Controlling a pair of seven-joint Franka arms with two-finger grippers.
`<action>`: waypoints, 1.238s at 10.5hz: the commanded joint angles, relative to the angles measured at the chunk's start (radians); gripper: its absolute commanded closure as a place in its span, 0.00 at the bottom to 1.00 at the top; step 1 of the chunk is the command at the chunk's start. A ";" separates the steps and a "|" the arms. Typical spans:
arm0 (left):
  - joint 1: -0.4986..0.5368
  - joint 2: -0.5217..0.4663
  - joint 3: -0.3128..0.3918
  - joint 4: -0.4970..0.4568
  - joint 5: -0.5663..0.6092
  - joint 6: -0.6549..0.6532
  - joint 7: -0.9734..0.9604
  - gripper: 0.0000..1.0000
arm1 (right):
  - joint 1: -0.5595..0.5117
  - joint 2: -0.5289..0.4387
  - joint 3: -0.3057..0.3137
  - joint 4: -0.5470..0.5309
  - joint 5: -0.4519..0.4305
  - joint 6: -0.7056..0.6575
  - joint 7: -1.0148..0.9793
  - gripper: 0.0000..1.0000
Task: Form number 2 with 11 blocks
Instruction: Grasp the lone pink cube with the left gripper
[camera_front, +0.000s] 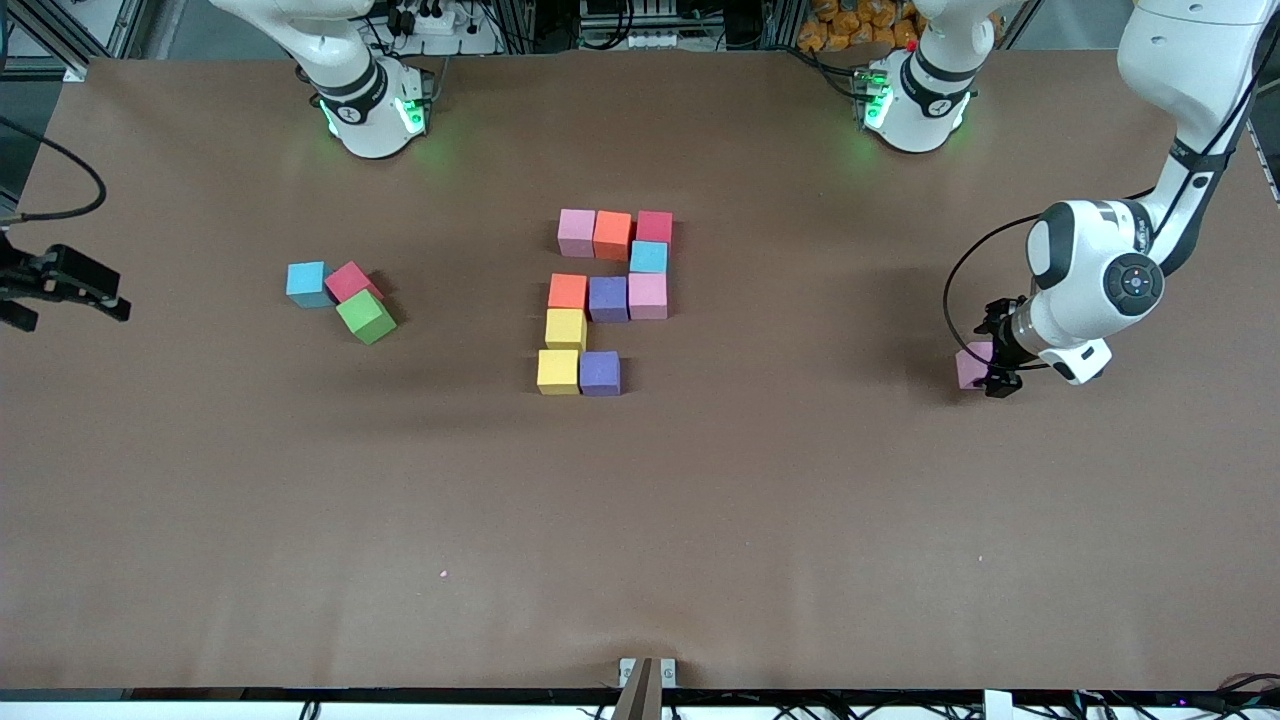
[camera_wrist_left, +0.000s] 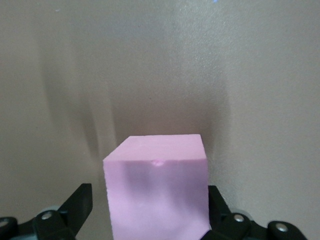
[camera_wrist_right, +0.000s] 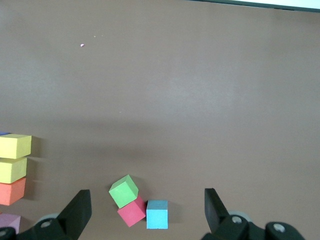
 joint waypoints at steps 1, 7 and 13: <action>0.007 0.001 -0.004 -0.009 -0.005 0.032 -0.005 0.00 | -0.008 0.001 0.007 0.011 0.002 -0.012 -0.016 0.00; 0.010 0.013 0.003 -0.005 -0.005 0.041 -0.007 0.00 | -0.009 -0.003 0.007 0.011 -0.009 -0.024 -0.013 0.00; -0.012 -0.013 -0.011 0.032 -0.005 0.029 -0.016 0.76 | 0.010 -0.012 0.015 0.013 -0.007 -0.060 -0.019 0.00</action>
